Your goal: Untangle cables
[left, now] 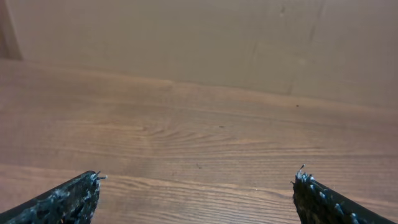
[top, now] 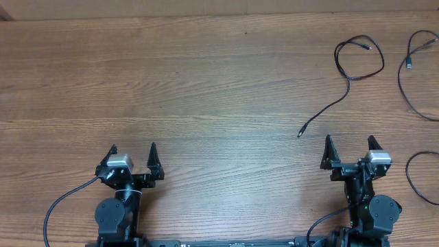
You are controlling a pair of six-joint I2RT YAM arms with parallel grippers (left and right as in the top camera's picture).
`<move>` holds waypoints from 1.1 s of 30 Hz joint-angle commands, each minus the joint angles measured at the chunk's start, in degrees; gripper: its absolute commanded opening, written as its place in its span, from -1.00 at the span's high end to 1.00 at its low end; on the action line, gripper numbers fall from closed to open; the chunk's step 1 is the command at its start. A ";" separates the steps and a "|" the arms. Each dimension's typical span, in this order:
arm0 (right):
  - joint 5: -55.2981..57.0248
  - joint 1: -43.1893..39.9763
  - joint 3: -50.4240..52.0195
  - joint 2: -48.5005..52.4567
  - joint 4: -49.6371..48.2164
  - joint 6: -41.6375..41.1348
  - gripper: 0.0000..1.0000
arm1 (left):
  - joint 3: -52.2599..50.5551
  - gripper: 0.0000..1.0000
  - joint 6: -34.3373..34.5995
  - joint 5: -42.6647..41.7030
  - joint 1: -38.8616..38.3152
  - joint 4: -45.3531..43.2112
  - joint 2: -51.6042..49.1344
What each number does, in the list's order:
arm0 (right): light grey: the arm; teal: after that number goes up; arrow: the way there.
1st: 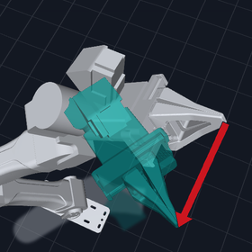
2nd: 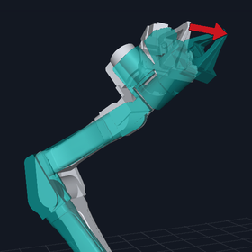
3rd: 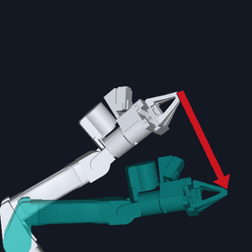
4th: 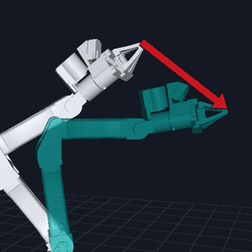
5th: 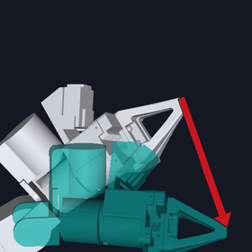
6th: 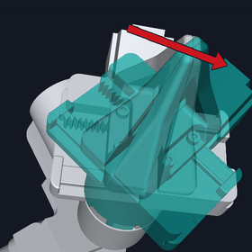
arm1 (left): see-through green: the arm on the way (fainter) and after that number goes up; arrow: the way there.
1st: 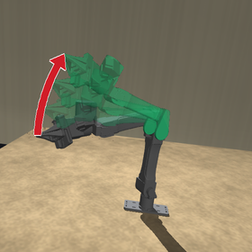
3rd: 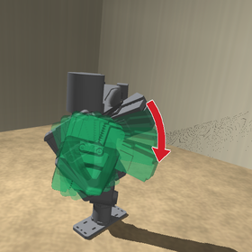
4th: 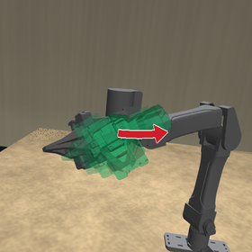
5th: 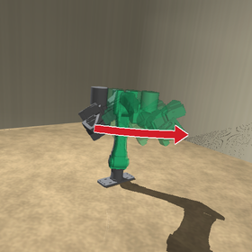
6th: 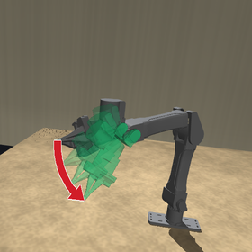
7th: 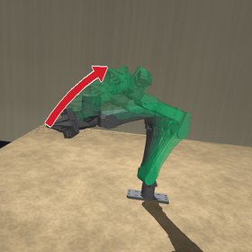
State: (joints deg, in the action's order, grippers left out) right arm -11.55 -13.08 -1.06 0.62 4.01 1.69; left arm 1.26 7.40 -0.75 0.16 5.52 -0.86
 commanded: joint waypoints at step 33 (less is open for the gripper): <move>0.57 -0.17 0.61 -0.46 -0.28 -0.20 -1.00 | -0.70 -0.99 -3.37 -3.13 0.42 -0.85 0.61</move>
State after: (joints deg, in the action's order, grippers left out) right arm -11.55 -13.10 -1.06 0.62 4.01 1.67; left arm 1.10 4.08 -3.25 0.16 5.06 -0.86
